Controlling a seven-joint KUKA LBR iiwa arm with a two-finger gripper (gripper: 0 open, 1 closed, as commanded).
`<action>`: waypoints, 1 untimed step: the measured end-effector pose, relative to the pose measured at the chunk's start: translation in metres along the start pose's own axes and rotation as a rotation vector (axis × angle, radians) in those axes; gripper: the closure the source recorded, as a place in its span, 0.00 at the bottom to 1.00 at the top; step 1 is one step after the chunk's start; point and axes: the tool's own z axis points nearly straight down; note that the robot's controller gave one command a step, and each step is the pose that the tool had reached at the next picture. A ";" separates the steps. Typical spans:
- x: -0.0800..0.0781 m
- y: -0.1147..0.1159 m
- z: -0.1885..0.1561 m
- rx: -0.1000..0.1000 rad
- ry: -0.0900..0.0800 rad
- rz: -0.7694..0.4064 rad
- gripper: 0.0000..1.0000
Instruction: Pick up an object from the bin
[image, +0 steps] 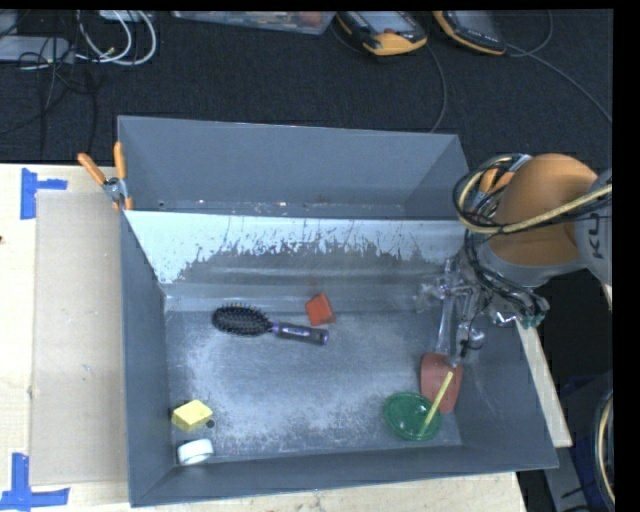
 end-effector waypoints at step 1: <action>0.007 -0.001 0.017 -0.006 0.004 -0.166 0.00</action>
Offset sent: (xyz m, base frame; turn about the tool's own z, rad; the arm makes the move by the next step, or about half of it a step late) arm -0.0589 0.0572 -0.0032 -0.4874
